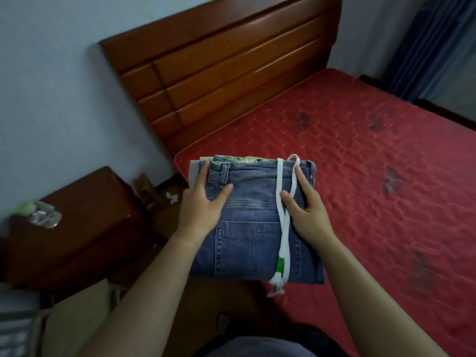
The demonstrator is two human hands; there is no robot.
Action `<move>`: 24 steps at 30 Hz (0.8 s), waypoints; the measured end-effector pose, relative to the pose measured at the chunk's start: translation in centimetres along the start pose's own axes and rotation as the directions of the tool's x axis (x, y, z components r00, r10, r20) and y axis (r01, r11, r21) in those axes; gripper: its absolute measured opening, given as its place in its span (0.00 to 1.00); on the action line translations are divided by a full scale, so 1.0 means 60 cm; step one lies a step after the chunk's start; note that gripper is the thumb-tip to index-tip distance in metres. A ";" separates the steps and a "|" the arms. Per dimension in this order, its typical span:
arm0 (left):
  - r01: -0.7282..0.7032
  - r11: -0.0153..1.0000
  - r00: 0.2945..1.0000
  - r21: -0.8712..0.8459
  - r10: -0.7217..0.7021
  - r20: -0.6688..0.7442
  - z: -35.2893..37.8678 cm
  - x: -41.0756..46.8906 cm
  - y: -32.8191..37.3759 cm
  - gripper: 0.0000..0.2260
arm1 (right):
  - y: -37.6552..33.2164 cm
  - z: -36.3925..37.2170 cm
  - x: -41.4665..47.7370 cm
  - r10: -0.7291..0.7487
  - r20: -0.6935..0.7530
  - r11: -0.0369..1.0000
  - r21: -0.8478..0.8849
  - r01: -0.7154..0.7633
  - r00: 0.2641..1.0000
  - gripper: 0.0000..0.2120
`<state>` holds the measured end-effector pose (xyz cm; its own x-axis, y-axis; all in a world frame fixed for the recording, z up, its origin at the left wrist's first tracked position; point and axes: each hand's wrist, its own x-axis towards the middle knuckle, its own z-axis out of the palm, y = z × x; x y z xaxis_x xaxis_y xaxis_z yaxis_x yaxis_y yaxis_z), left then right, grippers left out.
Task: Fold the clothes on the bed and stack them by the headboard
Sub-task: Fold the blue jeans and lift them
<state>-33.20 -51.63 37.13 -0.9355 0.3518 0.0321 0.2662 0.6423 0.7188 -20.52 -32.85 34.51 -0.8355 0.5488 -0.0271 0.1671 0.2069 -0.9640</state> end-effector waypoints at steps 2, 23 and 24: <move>0.026 0.999 0.999 -0.028 -0.027 -0.038 -0.052 0.016 -0.050 0.32 | -0.020 0.071 0.025 -0.012 0.061 1.000 -0.004 0.012 0.998 0.27; 0.182 0.973 0.960 -0.142 -0.207 -0.189 -0.136 0.478 -0.292 0.34 | -0.062 0.414 0.527 -0.022 0.298 0.989 -0.134 0.064 0.954 0.27; 0.191 0.971 0.956 -0.147 -0.218 -0.198 -0.128 0.508 -0.299 0.35 | -0.058 0.422 0.561 -0.019 0.312 0.988 -0.137 0.064 0.950 0.27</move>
<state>-68.27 -57.65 30.57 -0.9980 0.0615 0.0110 0.0453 0.5907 0.8056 -62.46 -35.62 30.23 -0.9601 0.2647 -0.0903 0.1831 0.3509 -0.9183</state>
